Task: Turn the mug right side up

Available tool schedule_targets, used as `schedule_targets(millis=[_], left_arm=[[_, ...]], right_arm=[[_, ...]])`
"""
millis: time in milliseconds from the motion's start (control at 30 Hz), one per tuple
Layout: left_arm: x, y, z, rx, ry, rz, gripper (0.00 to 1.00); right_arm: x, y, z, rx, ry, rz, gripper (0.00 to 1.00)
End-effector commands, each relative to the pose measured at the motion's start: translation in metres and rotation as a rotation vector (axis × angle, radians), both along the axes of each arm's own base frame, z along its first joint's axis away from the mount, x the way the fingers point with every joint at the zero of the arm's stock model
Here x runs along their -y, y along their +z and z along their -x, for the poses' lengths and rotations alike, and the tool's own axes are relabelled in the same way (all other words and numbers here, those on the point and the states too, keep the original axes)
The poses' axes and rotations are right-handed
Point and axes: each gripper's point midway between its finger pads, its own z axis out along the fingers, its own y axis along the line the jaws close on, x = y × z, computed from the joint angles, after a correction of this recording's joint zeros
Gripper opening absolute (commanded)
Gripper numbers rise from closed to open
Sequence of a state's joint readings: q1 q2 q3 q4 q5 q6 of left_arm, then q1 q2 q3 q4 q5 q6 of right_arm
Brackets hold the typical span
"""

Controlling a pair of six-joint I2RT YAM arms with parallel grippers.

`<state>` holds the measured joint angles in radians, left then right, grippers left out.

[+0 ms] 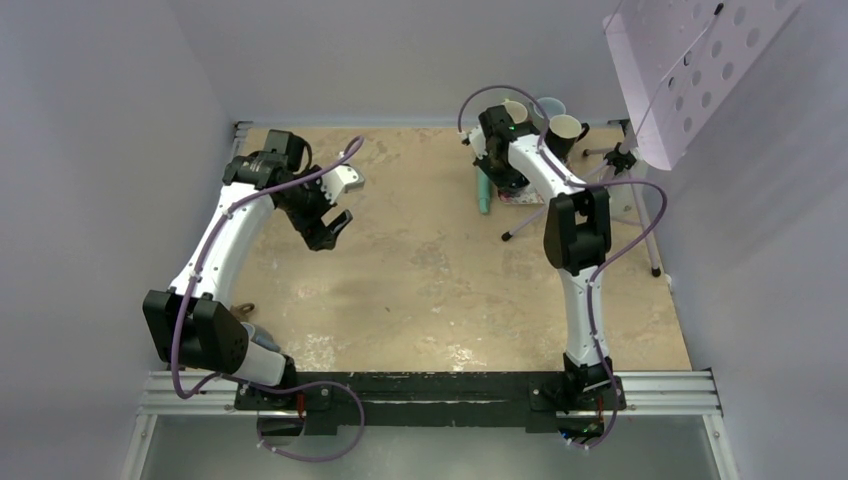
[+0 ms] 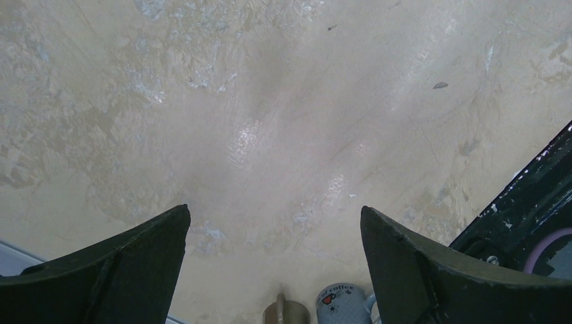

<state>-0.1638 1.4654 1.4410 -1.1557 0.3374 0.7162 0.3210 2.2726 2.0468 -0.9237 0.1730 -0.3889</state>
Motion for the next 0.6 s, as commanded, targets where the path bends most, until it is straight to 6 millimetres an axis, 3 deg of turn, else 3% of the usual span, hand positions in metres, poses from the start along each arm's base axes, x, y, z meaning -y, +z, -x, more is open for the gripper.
schedule_targets(millis=[0,67,267,467,567], left_arm=[[-0.004,0.007,0.005,0.026,-0.027,-0.011,1.0],[-0.004,0.006,0.007,0.023,-0.033,-0.013,1.0],[-0.004,0.003,0.01,0.001,-0.059,-0.016,1.0],[-0.005,0.002,0.018,-0.024,-0.124,-0.033,1.0],[-0.021,-0.007,0.046,-0.132,-0.271,-0.117,0.98]], right_arm=[[-0.008,0.018,-0.016,0.052,0.024,-0.05,0.0],[-0.009,0.017,-0.018,0.058,0.022,-0.053,0.0],[-0.005,0.036,-0.031,0.135,-0.002,-0.03,0.34],[0.005,0.066,-0.033,0.205,-0.026,0.006,0.41],[0.007,0.091,-0.029,0.257,-0.042,0.017,0.42]])
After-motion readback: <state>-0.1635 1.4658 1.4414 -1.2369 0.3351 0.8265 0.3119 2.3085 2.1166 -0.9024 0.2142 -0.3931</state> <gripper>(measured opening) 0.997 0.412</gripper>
